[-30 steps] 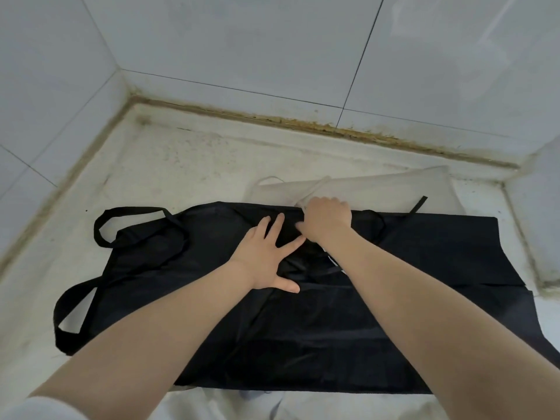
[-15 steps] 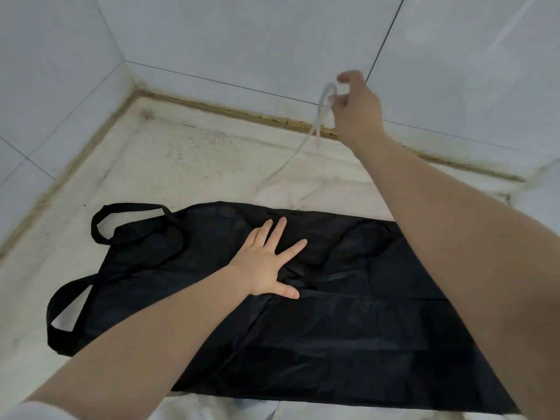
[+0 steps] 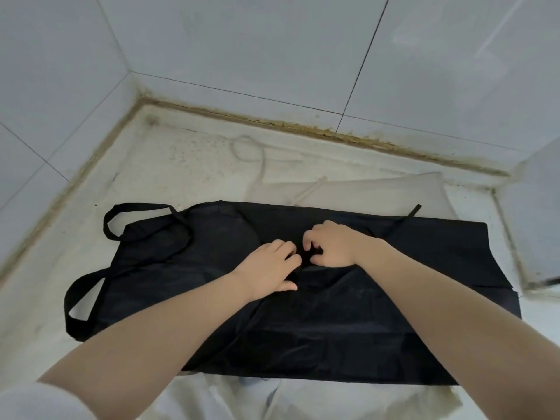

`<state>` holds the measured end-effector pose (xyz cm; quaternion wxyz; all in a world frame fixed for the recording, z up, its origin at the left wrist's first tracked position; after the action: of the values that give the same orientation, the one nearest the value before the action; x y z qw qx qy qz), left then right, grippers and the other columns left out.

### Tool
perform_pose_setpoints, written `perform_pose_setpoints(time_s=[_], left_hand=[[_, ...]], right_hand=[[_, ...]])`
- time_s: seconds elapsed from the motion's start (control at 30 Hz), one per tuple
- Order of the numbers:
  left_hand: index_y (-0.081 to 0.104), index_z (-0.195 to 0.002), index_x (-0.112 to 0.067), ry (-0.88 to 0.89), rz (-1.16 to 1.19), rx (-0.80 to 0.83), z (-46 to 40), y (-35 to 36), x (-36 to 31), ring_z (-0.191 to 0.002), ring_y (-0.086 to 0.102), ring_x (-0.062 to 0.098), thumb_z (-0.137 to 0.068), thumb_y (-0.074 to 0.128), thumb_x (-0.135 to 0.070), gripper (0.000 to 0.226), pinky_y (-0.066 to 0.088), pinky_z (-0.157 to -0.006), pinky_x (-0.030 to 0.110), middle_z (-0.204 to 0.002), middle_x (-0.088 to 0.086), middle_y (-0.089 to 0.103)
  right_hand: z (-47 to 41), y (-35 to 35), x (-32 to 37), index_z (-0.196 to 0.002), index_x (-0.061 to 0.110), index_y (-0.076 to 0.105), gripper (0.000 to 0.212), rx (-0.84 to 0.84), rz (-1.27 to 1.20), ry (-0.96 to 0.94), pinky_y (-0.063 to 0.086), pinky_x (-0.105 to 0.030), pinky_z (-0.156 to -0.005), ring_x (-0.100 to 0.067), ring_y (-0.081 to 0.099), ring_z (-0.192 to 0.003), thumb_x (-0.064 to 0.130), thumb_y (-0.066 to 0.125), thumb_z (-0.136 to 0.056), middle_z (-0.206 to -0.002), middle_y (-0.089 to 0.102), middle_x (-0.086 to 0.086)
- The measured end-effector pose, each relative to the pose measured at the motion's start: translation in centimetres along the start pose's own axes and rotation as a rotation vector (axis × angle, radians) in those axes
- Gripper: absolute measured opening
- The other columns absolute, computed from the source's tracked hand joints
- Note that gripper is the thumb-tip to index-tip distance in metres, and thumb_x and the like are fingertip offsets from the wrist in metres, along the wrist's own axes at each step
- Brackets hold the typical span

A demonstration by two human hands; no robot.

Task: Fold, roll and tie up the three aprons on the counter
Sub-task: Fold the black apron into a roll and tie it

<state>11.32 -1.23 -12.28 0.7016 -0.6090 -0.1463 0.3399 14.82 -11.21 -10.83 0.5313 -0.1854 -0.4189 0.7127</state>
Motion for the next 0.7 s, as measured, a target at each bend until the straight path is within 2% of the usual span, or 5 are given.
perform_pose_setpoints(time_s=[0.17,0.3,0.47,0.53,0.7], left_hand=[[0.052,-0.120,-0.013,-0.044,0.128,-0.003,0.9,-0.1,0.2,-0.125,0.034,0.018,-0.094,0.050,-0.038,0.036,0.043,-0.089,0.026,-0.134,0.002,0.037],[0.056,-0.110,-0.014,-0.126,0.160,0.001,0.5,-0.3,0.3,-0.121,0.037,0.018,-0.090,0.056,-0.040,0.033,0.045,-0.089,0.030,-0.127,0.000,0.041],[0.057,-0.118,-0.018,-0.245,0.146,-0.016,-0.2,-0.6,-0.1,-0.120,0.036,0.020,-0.094,0.047,-0.044,0.037,0.044,-0.091,0.033,-0.123,0.002,0.042],[0.057,-0.121,-0.016,-0.254,0.146,-0.023,-0.2,-0.2,-0.3,-0.122,0.033,0.021,-0.095,0.045,-0.043,0.039,0.043,-0.093,0.032,-0.125,0.003,0.041],[0.059,-0.120,-0.018,-0.206,0.064,0.025,-0.2,-0.5,-0.3,-0.121,0.033,0.019,-0.095,0.043,-0.046,0.041,0.041,-0.087,0.030,-0.125,0.001,0.041]], right_hand=[[2.3,0.6,-3.4,-0.119,0.017,0.049,0.036,-0.095,0.206,0.124,0.035,-0.031,-0.082,-0.022,0.047,-0.111,0.041,0.052,-0.092,-0.120,0.052,-0.003],[3.3,1.1,-4.3,-0.121,0.021,0.052,0.055,-0.088,-0.116,0.151,0.040,-0.033,-0.093,-0.020,0.046,-0.113,0.063,0.048,-0.085,-0.120,0.050,-0.001],[3.6,2.6,0.1,-0.137,0.028,0.040,0.082,-0.018,0.107,-0.118,0.012,-0.043,-0.117,-0.025,0.010,-0.143,0.068,0.064,-0.070,-0.157,0.010,-0.002],[3.4,3.1,1.4,-0.134,0.020,0.044,0.075,-0.070,0.251,-0.179,0.011,-0.041,-0.116,-0.025,0.011,-0.143,0.060,0.065,-0.074,-0.157,0.011,-0.004],[3.1,1.4,0.7,-0.113,0.012,0.063,0.032,-0.126,0.421,-0.108,0.033,-0.033,-0.095,-0.023,0.042,-0.116,0.030,0.046,-0.092,-0.127,0.049,-0.005]])
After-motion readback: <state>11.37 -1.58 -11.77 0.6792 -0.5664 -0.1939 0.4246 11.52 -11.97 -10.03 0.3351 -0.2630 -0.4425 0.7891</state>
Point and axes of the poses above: each hand's wrist, its own z-axis away from the middle knuckle, its own y-axis out of the palm, x = y × z, the point moved 7 cm from there along -z, towards the middle knuckle
